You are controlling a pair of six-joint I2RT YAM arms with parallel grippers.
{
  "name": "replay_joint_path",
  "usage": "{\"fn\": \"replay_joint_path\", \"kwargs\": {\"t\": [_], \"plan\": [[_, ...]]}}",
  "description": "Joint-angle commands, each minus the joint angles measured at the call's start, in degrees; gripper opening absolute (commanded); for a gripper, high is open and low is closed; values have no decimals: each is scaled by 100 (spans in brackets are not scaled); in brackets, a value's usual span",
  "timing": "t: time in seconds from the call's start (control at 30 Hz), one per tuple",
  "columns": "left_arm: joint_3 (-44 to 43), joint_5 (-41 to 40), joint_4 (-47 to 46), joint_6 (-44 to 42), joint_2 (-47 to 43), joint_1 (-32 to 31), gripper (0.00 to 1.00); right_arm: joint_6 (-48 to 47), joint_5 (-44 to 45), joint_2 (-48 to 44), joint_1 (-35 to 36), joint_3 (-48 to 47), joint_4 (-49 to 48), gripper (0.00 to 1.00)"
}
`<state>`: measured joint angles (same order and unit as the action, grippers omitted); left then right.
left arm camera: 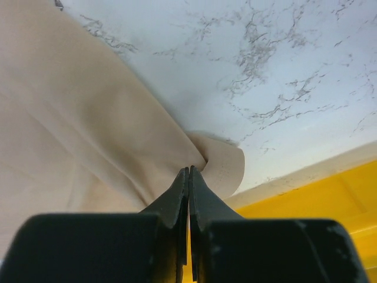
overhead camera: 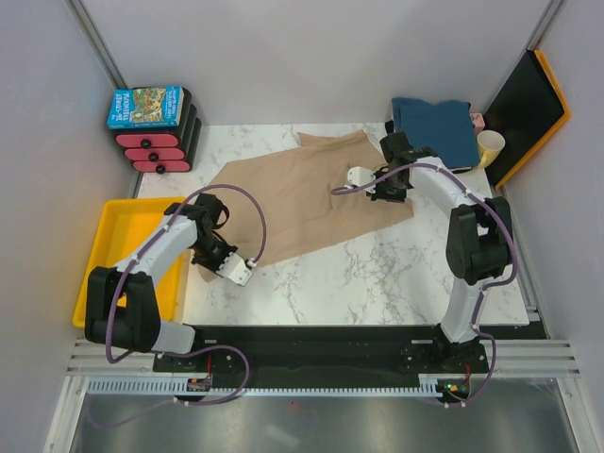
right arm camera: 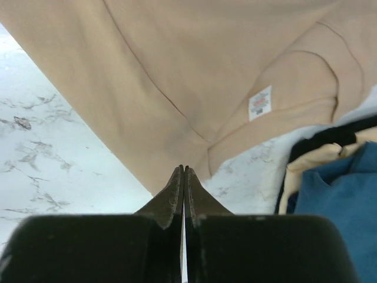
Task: Fold and stack the t-shirts
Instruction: Fold the flattened tshirt in 1/3 of the way
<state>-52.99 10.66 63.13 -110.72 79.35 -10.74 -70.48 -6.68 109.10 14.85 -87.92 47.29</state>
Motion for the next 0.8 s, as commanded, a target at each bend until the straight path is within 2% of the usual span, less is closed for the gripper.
{"fn": "replay_joint_path", "kwargs": {"t": [0.0, 0.47, 0.77], "plan": [[-203, -160, 41, 358, 177, -33, 2, 139, -360, 313, 9, -296, 237, 0], [78, -775, 6, 876, 388, -42, 2, 298, -440, 832, 9, -419, 228, 0], [0, -969, -547, 1166, 1424, -51, 2, 254, -273, 1175, 9, -621, 237, 0]]}}
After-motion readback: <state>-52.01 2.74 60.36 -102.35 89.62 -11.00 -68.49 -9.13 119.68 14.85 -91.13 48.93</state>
